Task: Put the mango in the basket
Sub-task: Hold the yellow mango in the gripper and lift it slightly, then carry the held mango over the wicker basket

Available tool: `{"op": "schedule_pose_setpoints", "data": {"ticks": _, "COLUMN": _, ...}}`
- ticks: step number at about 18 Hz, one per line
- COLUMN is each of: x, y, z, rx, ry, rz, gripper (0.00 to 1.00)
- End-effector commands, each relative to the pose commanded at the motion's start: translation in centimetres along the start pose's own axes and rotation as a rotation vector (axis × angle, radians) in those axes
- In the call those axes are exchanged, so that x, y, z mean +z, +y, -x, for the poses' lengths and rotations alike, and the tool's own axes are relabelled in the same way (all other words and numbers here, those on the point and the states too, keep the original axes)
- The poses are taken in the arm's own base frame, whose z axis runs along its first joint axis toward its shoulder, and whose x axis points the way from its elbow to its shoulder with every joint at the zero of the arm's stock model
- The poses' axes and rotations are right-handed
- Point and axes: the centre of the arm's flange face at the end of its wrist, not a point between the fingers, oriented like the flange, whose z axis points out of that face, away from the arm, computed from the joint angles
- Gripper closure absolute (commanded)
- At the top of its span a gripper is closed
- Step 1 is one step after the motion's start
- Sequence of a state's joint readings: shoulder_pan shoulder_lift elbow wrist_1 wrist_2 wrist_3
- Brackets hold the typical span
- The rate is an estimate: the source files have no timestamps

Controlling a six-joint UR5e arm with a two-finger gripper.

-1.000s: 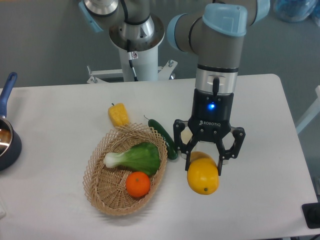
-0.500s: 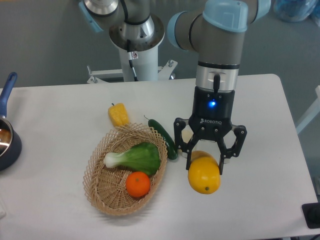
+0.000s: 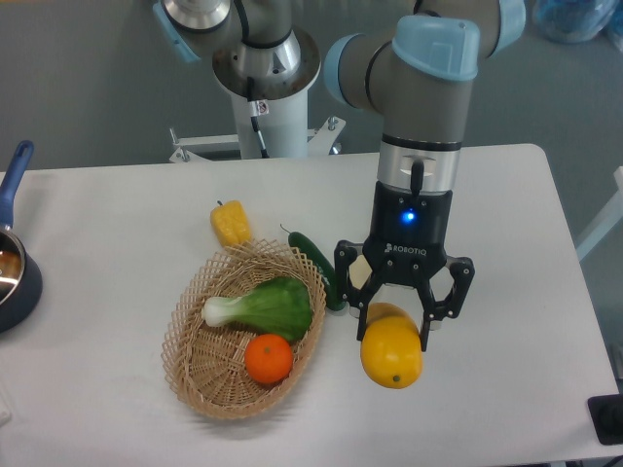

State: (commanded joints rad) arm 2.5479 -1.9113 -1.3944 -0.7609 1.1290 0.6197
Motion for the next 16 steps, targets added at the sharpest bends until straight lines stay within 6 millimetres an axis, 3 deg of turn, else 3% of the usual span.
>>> {"op": "schedule_pose_setpoints", "data": {"ticks": 3, "x": 0.2, "y": -0.3, "z": -1.0, "rx": -0.004, "ry": -0.002, "rz": 0.016, "gripper": 0.66}}
{"op": "schedule_pose_setpoints", "data": {"ticks": 7, "x": 1.2, "y": -1.2, "z": -4.5, "rx": -0.069, "ry": -0.024, "rz": 0.058, "gripper": 0.66}}
{"op": "schedule_pose_setpoints", "data": {"ticks": 10, "x": 2.8, "y": -0.6, "z": -6.9, "rx": -0.161, "ry": -0.056, "rz": 0.117, "gripper": 0.66}}
{"op": "schedule_pose_setpoints", "data": {"ticks": 13, "x": 4.9, "y": 0.6, "z": -10.6, "rx": -0.122, "ry": -0.036, "rz": 0.175, "gripper": 0.66}}
{"op": "schedule_pose_setpoints", "data": {"ticks": 16, "x": 6.0, "y": 1.4, "z": -12.8, "rx": -0.029, "ry": 0.003, "rz": 0.205, "gripper": 0.67}}
